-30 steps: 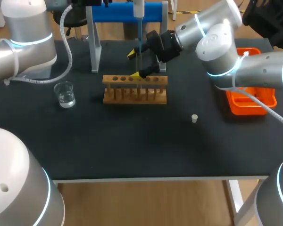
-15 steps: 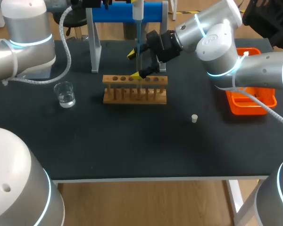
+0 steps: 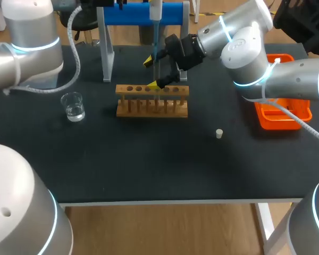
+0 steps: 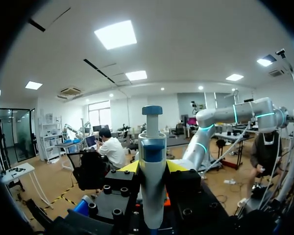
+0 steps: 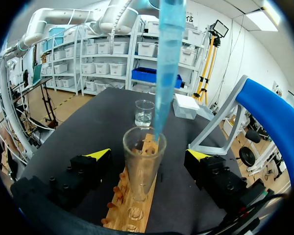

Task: Invert the test tube, pick up the pipette, mount the tip to pipette, aspirate from beaker and dispense into the tube, eject the tip, return the pipette, and cap with the stopper.

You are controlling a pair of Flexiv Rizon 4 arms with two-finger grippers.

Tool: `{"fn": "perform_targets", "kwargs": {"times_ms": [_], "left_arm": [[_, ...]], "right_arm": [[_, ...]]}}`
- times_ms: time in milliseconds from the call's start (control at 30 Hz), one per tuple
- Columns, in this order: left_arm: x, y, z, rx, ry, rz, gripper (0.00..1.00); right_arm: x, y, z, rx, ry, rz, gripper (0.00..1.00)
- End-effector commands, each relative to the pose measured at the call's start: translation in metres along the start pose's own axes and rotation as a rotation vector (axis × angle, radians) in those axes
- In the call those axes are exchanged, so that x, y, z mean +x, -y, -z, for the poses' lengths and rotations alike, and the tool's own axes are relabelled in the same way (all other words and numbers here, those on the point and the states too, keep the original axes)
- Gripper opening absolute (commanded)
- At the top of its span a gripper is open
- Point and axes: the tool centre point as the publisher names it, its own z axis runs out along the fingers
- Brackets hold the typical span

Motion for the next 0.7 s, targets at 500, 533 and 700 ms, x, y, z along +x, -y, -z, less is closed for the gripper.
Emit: {"fn": "perform_targets", "kwargs": {"times_ms": [500,533,700], "left_arm": [[0.0025,-0.0034,-0.0016,0.037,-0.039,0.023,0.0],[0.0034,-0.0037,-0.0006,0.034,-0.039,0.029,0.0],[0.0062,-0.0042,0.003,-0.006,-0.034,0.04,0.0]], "right_arm": [[-0.0024,0.0006,0.0009,0.001,-0.007,0.0,1.0],[-0.0024,0.0006,0.0009,0.001,-0.007,0.0,1.0],[-0.0024,0.0006,0.0009,0.001,-0.007,0.0,1.0]]}}
